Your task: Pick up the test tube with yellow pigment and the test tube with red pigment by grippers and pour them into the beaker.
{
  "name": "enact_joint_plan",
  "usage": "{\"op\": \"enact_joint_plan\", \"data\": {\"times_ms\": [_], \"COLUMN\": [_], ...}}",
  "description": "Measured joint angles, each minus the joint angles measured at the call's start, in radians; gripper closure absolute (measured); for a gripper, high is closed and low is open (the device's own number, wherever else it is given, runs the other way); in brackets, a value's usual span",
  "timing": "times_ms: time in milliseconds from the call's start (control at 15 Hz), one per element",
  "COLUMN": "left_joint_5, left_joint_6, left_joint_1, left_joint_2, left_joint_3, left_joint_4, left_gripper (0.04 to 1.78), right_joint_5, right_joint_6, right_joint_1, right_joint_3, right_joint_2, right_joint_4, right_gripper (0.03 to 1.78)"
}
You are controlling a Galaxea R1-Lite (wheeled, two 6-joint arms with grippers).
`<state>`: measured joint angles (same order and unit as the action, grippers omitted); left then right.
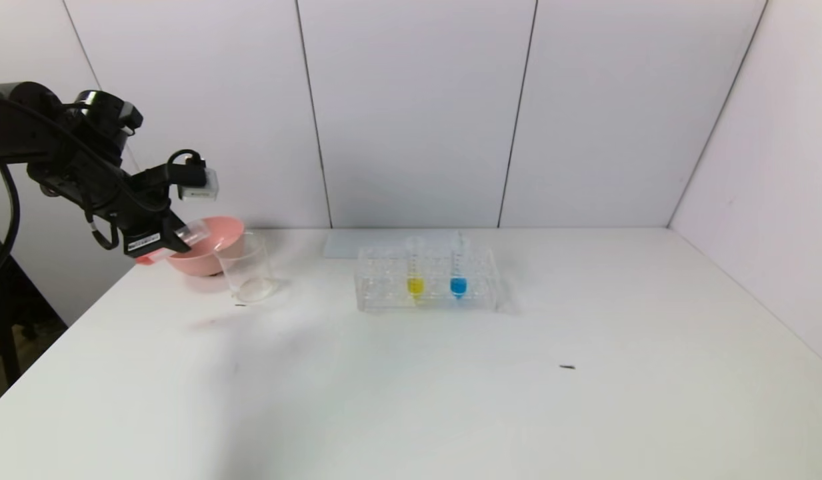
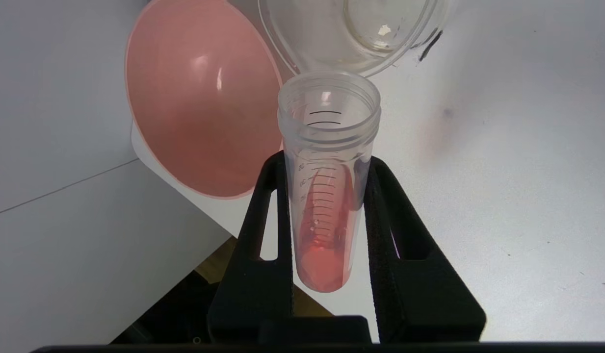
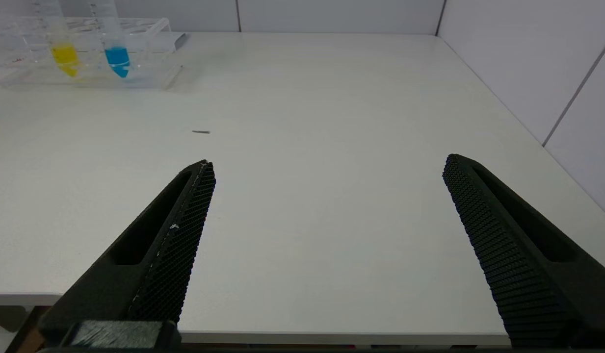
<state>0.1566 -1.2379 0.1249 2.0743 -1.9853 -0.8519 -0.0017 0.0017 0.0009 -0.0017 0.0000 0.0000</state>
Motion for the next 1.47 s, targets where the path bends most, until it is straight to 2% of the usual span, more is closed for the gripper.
{"op": "enact_joint_plan", "data": {"times_ms": [400,667,1467], "left_joint_5": [-0.046,-0.111,-0.188], "left_joint_6": [-0.025,-0.028,-0.034], "left_joint_1": [-0.024,-0.049,-0.081], "left_joint_2": [0.007,0.006,0.022], "left_joint_3": [-0.001,-0.001,-0.002], "left_joint_4": [0.007,0.012,0.027], "left_gripper": [1.37,1.37,1.37], "right_joint_5": [0.000,0.000,0.000], "right_joint_6": [0.000,0.000,0.000], "right_joint_1": [0.000,0.000,0.000], "right_joint_3": [0.000,0.000,0.000], "right_joint_2": [0.000,0.000,0.000], "right_joint_4": [0.000,0.000,0.000], "right_gripper": [0.11,0.11,0.11]}}
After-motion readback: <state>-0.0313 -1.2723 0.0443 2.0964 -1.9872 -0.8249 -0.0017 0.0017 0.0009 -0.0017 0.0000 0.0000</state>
